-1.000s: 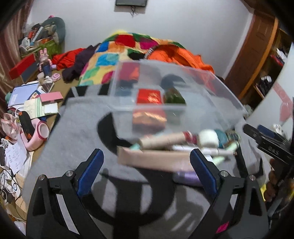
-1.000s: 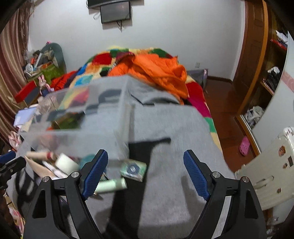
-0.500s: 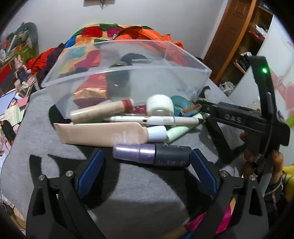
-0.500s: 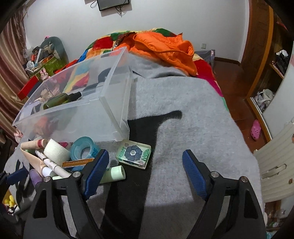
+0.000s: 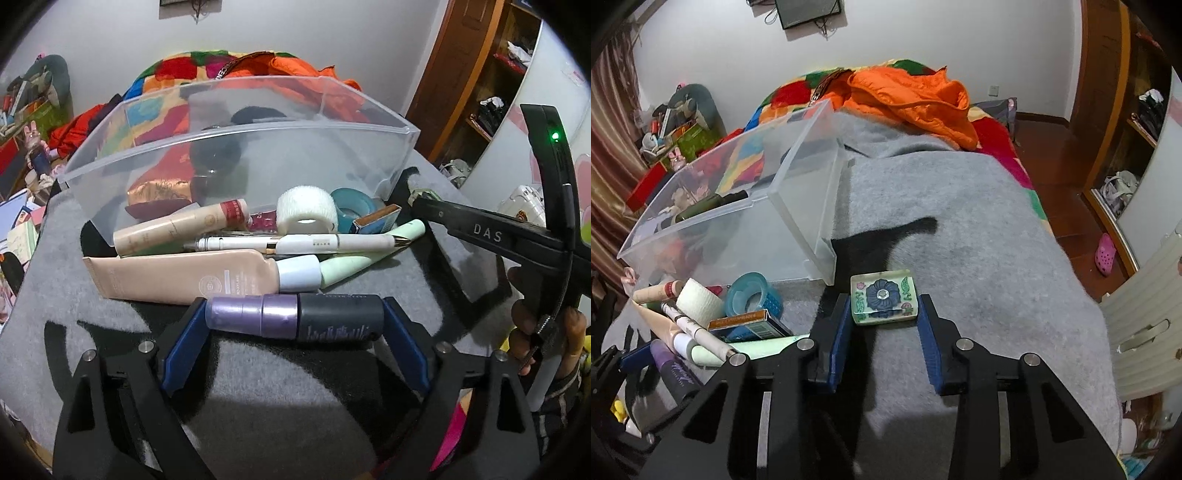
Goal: Organize objects
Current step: 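Grasp the purple-and-black tube with the left gripper while the right grasps the small green box, then place the purple tube in the box with the left gripper while the right drops the small box in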
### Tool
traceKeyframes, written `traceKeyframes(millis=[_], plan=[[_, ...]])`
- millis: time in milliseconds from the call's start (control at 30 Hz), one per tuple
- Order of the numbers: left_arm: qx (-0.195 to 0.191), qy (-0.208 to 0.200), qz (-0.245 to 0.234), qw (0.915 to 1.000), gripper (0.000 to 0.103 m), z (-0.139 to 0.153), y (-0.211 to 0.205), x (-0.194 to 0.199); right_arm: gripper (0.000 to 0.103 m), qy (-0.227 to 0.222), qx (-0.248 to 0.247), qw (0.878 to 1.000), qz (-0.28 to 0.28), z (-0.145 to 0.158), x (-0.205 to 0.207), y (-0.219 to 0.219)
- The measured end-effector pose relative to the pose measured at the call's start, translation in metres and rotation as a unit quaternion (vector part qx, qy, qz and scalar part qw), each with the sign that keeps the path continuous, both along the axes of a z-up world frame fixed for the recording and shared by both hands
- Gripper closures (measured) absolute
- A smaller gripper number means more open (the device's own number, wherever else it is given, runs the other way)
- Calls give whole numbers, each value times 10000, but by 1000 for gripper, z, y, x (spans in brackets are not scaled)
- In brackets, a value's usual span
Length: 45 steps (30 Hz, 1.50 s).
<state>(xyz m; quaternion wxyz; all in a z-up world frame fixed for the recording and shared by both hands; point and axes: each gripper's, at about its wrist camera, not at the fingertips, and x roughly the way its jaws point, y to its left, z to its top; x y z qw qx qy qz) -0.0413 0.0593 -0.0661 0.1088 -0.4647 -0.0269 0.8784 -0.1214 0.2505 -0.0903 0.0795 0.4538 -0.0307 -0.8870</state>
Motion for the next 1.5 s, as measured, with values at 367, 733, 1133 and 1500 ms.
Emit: traceKeyframes(millis=[367,733,1133,1500], plan=[[111,338,212,9991,12,25,-17,7,72,487,-4,9988,46,36,25,-1],[92,949,751,9926,12,65,-52,-4,72,1076,-344,9925,477,82,29,-28],[-163,1196,1145,9861,12,77,-86,-44,72,970,-377,9912,823,76,-7,-62],[-397,901,1088,9892,12,52,-89,-82,72,647,-67,9916,1119,56,-39,-90]])
